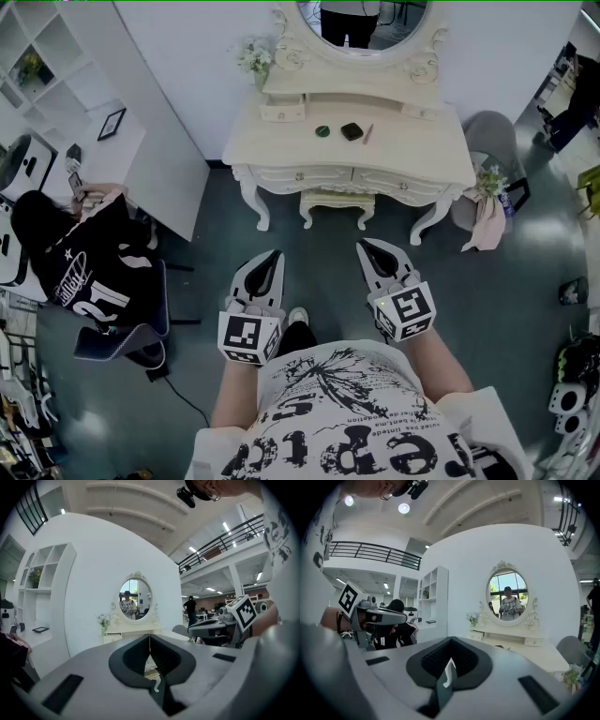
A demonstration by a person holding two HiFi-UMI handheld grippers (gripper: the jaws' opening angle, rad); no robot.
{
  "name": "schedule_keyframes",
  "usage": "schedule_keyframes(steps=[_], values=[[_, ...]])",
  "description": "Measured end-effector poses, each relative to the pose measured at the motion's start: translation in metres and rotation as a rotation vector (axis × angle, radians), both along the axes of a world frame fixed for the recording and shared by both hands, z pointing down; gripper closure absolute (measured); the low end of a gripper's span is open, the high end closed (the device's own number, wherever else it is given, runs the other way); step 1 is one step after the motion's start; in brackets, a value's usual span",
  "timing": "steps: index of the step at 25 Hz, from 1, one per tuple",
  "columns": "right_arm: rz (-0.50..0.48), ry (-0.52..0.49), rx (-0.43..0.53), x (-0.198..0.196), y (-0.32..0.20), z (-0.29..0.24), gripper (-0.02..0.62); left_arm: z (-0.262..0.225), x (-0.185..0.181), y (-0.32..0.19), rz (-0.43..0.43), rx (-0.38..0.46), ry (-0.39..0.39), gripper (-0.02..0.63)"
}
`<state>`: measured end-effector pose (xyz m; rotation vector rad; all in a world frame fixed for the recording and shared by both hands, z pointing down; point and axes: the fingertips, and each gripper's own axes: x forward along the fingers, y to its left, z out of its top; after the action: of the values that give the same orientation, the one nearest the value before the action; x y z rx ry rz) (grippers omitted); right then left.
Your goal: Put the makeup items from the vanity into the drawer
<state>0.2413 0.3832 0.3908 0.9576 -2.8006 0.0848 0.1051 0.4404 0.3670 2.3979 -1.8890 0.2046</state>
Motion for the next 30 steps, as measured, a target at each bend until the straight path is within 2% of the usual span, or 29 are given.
schedule_keyframes(steps=[11,17,22,30], values=[[0.001,0.022,-0.018,-0.001,-0.015,0.009,0.578,0.005,-0.002,-0.017,0.014,-0.005,0.011,0.586],[0.009,0.032,-0.035,-0.016,-0.027,0.018,0.577,0.018,-0.016,-0.031,0.017,-0.020,0.039,0.586],[0.053,0.061,-0.054,-0.041,-0.051,0.032,0.577,0.031,-0.047,-0.053,0.039,-0.037,0.048,0.586],[0.156,0.048,-0.097,-0.097,-0.108,0.030,0.577,0.027,-0.120,-0.105,0.072,-0.045,0.055,0.586]])
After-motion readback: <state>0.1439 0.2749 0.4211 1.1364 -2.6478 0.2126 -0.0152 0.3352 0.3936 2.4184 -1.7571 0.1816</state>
